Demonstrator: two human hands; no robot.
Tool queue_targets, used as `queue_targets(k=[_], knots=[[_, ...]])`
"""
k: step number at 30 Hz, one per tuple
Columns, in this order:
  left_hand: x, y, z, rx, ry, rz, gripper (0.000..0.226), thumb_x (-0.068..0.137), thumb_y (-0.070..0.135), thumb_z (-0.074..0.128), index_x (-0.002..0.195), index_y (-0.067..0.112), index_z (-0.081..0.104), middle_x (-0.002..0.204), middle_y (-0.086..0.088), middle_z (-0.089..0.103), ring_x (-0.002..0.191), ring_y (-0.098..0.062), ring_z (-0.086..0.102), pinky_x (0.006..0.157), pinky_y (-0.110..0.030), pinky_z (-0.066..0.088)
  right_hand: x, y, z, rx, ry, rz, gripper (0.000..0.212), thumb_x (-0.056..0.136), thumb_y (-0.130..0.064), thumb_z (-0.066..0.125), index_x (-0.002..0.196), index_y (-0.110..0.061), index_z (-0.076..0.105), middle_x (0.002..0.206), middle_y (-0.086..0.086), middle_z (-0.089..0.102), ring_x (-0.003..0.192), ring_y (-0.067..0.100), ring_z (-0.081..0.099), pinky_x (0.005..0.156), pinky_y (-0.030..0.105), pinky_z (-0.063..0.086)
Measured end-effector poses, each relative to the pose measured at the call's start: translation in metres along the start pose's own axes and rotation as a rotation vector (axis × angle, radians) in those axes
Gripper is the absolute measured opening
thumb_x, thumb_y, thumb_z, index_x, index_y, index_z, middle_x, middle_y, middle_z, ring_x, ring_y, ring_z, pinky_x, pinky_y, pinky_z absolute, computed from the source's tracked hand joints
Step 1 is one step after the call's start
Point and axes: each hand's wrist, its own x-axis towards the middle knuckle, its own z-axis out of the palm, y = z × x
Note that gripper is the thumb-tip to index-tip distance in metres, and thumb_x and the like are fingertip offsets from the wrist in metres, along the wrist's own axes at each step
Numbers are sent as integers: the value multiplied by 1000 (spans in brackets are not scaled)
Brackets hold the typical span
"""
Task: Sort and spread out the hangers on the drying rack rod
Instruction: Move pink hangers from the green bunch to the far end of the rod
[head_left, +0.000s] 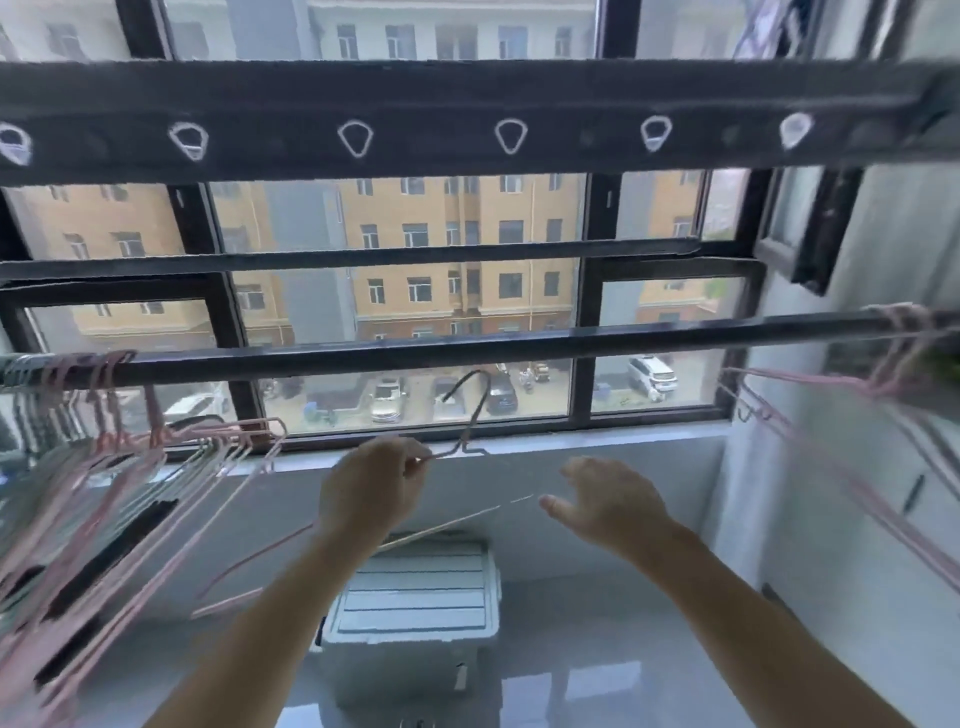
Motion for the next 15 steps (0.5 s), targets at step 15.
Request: queue_targets(k=[15], knots=[[4,100,26,-677,-89,367,12,80,12,69,87,20,74,91,19,63,72,3,59,60,-3,39,-39,54,-35,475,364,-97,27,91,-39,50,80,-19,65,54,-11,53,52,6,48,55,26,37]])
